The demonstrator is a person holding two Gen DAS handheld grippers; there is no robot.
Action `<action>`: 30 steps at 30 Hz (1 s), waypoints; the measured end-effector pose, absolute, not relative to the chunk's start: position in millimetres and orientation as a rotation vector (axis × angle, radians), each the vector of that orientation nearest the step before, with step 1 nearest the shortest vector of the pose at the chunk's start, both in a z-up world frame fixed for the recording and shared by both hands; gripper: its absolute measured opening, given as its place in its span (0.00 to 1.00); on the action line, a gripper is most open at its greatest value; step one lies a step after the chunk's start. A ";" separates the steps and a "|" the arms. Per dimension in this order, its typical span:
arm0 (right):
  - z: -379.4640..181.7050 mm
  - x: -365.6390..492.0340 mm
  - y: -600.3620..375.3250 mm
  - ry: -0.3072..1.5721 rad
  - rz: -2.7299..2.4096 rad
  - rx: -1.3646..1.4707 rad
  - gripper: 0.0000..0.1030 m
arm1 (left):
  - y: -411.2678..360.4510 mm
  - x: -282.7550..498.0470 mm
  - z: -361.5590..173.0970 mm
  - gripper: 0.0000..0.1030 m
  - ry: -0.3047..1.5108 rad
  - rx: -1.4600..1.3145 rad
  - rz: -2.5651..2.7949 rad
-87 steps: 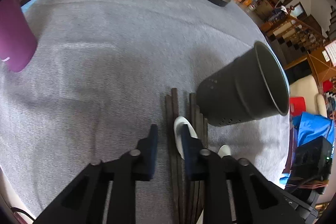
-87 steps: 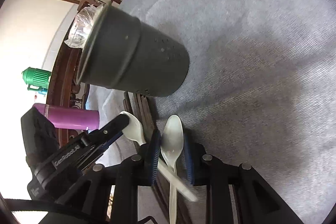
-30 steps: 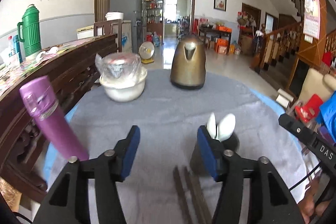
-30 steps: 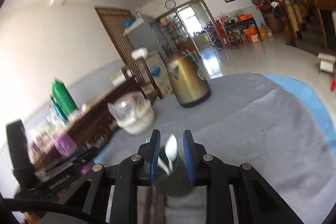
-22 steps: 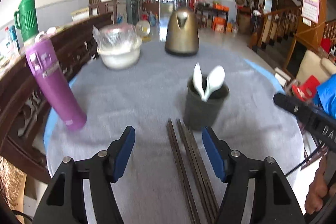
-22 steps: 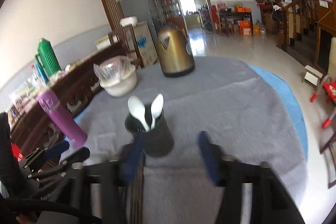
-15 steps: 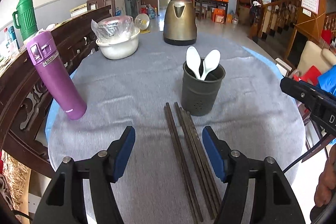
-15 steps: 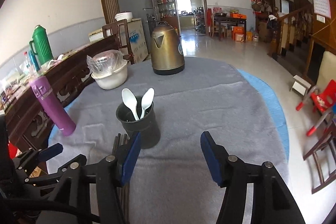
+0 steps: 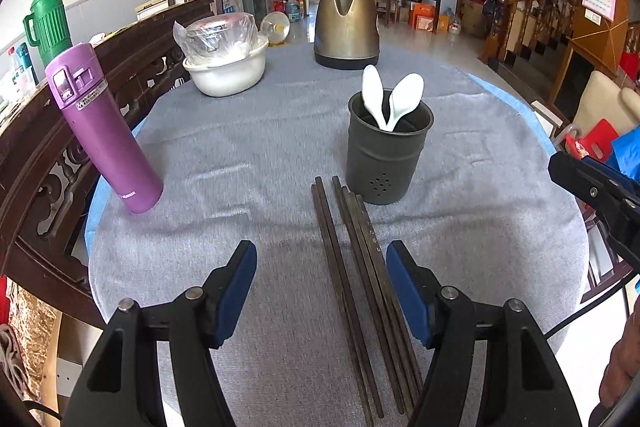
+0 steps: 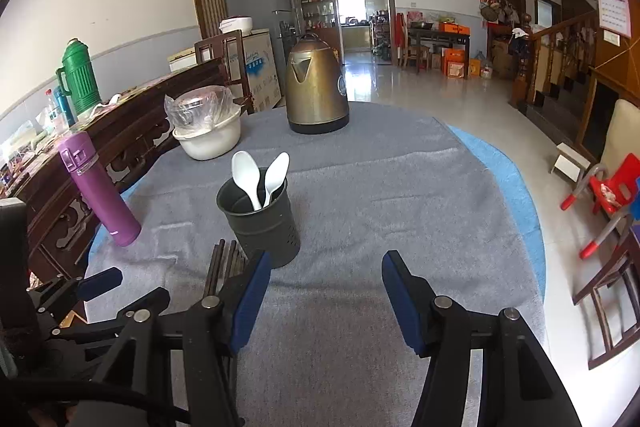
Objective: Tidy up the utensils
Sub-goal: 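Move the open right tool down to the dark chopsticks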
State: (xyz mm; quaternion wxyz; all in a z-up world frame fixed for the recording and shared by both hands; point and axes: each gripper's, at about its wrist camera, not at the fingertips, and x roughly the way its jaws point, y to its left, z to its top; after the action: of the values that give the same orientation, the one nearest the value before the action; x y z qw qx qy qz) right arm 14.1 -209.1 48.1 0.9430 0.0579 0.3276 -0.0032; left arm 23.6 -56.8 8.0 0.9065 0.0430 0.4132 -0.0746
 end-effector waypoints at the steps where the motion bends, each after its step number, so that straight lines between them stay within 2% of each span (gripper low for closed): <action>1: 46.9 14.4 -209.3 0.672 -0.001 0.123 0.60 | -56.5 23.8 6.9 0.66 0.856 0.089 -0.152; 15: -5.8 21.0 -202.5 0.825 0.182 0.322 0.60 | -15.9 20.5 -23.1 0.66 0.926 0.082 -0.058; 30: -34.5 22.0 -179.4 0.923 0.234 0.324 0.57 | -4.0 10.7 -20.5 0.67 0.901 0.100 -0.042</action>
State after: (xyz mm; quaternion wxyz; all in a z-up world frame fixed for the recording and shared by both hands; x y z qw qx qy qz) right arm 22.0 -179.4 -34.5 0.8762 0.1551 0.4424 0.1122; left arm 10.7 -4.0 -20.5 0.8987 0.0481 0.4354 -0.0201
